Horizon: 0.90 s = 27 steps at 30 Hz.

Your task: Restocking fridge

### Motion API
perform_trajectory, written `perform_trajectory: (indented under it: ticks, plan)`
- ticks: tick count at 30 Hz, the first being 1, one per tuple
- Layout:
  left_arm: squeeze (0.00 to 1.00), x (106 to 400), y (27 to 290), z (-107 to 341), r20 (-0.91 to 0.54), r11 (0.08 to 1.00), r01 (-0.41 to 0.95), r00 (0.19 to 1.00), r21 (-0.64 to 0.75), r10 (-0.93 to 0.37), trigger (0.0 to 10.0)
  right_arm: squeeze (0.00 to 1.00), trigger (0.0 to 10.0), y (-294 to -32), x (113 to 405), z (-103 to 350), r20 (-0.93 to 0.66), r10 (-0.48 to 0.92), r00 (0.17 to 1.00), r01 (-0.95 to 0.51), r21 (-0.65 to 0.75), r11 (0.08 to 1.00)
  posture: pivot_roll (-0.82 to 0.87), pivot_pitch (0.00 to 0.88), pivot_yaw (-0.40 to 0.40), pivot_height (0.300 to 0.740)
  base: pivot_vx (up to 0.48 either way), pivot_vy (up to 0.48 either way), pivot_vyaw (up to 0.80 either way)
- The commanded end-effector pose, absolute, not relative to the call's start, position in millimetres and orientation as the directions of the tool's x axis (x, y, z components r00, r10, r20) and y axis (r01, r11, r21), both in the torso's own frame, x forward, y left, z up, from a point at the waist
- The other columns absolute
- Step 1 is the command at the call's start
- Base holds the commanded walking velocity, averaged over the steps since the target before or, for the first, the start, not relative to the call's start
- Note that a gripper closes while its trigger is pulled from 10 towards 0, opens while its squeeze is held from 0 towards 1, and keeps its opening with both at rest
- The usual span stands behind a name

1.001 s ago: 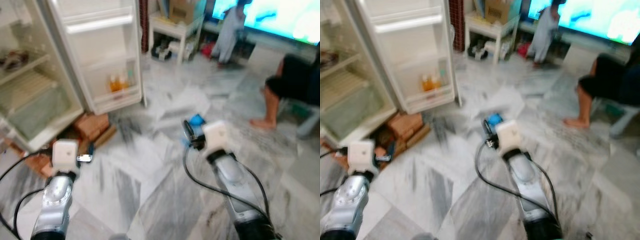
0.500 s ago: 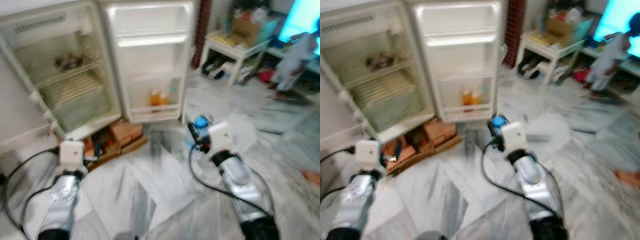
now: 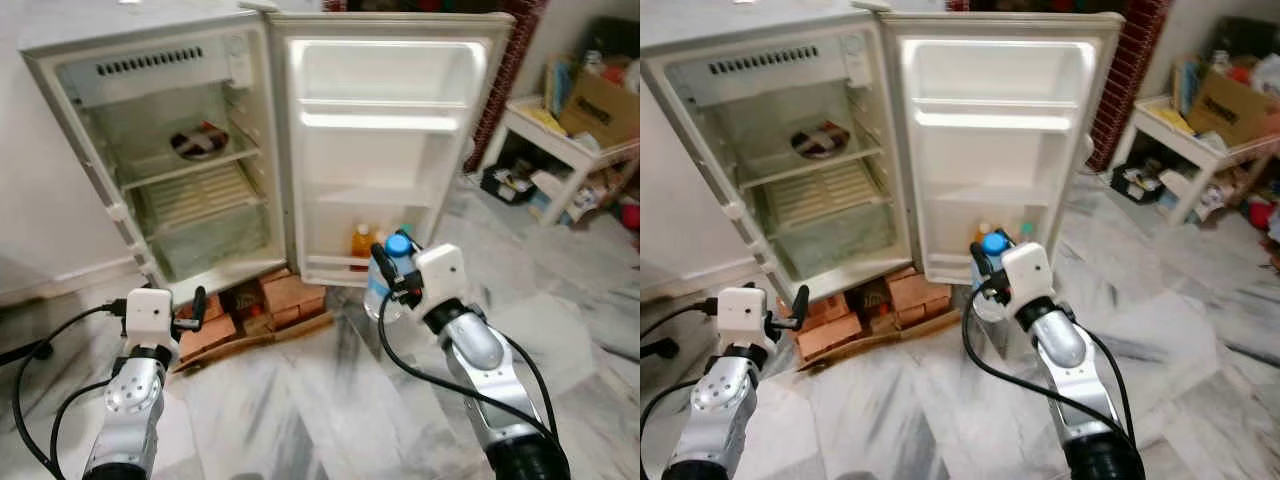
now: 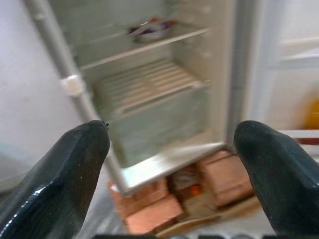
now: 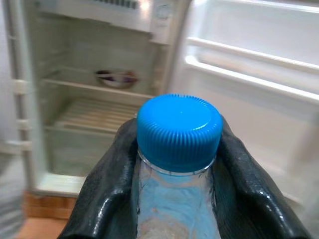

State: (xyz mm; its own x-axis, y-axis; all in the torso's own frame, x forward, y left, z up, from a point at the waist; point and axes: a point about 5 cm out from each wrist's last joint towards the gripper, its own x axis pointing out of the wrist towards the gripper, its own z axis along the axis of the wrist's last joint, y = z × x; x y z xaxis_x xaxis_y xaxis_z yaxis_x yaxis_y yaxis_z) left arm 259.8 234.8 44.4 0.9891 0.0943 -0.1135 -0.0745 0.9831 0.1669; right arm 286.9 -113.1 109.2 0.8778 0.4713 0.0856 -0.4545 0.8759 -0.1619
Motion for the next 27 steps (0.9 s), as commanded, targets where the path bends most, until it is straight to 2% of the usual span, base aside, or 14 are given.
perform_trajectory:
  ticks: [1, 13, 18, 22, 27]
  plan:
    - [0.00, 262.4, 227.8, 44.7, -0.109, 0.986, -0.057, 0.991, 0.159, 0.075, 10.0, 0.00, 10.0, -121.7, 288.6, 114.3, 0.104, 0.459, 0.883, -0.436, -0.181, 0.881, 0.02, 0.000, -0.022, 0.740, 0.480, 0.000, 0.00]
    - [0.00, 263.1, 224.5, 43.2, -0.116, 0.985, -0.046, 0.991, 0.166, 0.065, 10.0, 0.00, 10.0, -122.0, 287.9, 112.0, 0.094, 0.471, 0.877, -0.451, -0.175, 0.875, 0.01, 0.000, -0.020, 0.740, 0.441, 0.000, 0.00]
    - [0.00, 262.7, 224.7, 42.1, -0.122, 0.986, -0.051, 0.990, 0.159, 0.071, 10.0, 0.00, 10.0, -116.1, 284.2, 110.8, 0.086, 0.524, 0.847, -0.504, -0.181, 0.845, 0.01, 0.000, -0.023, 0.740, 0.369, 0.000, 0.00]
    - [0.00, 262.7, 224.8, 41.8, -0.122, 0.987, -0.053, 0.990, 0.155, 0.072, 10.0, 0.00, 10.0, -113.8, 282.9, 111.4, 0.090, 0.541, 0.836, -0.519, -0.188, 0.834, 0.01, 0.000, -0.023, 0.740, 0.343, 0.000, 0.76]
    - [0.00, 260.0, 223.6, 40.6, -0.123, 0.989, -0.053, 0.990, 0.140, 0.070, 10.0, 0.00, 10.0, -115.1, 282.6, 109.9, 0.083, 0.538, 0.839, -0.518, -0.180, 0.836, 0.01, 0.000, -0.020, 0.740, 0.000, 0.000, 0.35]
